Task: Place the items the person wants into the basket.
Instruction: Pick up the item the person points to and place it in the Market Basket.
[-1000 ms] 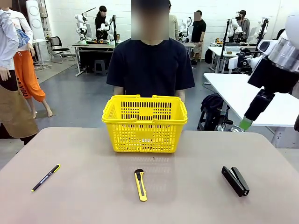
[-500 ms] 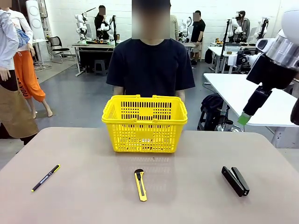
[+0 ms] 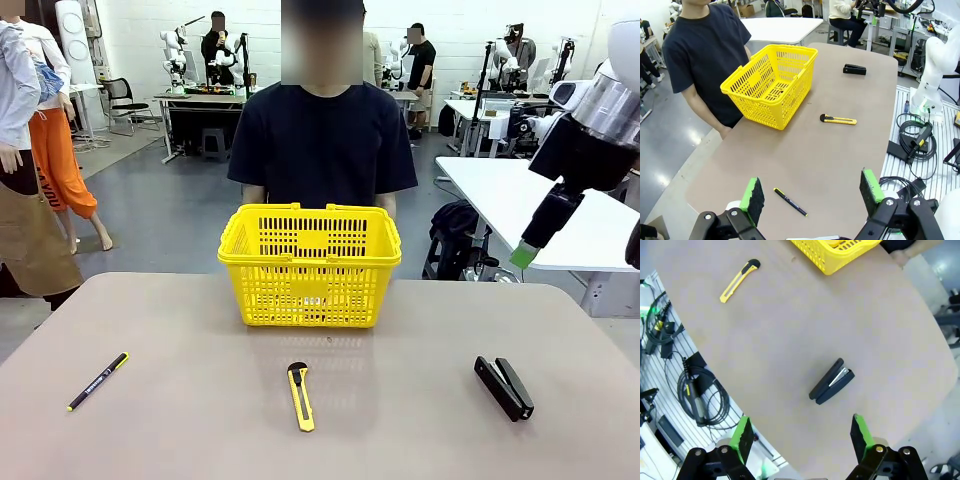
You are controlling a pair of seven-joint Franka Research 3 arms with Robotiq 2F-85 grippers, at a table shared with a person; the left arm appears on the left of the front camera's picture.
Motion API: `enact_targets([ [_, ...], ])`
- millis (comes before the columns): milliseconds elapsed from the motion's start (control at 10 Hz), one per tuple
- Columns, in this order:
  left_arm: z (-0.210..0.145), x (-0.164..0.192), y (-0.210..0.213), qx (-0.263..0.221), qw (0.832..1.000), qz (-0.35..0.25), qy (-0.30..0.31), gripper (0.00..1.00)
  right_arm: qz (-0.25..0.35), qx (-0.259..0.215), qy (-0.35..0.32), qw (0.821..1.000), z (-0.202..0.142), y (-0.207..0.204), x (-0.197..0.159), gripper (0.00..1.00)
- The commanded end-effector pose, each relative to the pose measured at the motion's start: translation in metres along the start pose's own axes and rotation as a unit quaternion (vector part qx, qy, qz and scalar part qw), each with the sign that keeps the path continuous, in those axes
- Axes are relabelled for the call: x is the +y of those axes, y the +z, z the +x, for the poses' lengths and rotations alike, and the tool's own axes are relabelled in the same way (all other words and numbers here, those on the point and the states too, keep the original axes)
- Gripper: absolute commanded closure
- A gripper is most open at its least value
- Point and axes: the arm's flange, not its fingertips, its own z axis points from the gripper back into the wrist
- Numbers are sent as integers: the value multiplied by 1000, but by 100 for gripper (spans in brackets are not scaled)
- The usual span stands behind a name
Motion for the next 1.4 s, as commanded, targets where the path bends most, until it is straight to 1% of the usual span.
enact_targets([
  [0,-1,0,1,-9,1000,-4,-11,0,-2,5,-5,1000,-2,-4,4,0],
  [600,-1,0,1,-9,1000,-4,-11,0,0,0,0,1000,0,-1,0,0],
  [700,-1,0,1,-9,1000,-4,-11,0,13,-33,46,998,-26,14,15,0],
  [800,-1,0,1,-9,1000,-4,-11,0,56,-91,79,991,-56,42,8,0],
  [900,-1,0,1,-9,1000,-4,-11,0,101,-156,81,979,-84,64,-9,0],
  [1000,-1,0,1,-9,1000,-4,-11,0,126,-217,71,966,-114,82,-28,0],
  [1100,-1,0,1,-9,1000,-4,-11,0,157,-264,48,950,-144,97,-50,0],
  [1200,-1,0,1,-9,1000,-4,-11,0,173,-326,5,929,-172,110,-79,0],
  [1300,-1,0,1,-9,1000,-4,-11,0,199,-394,-7,897,-206,118,-106,0],
])
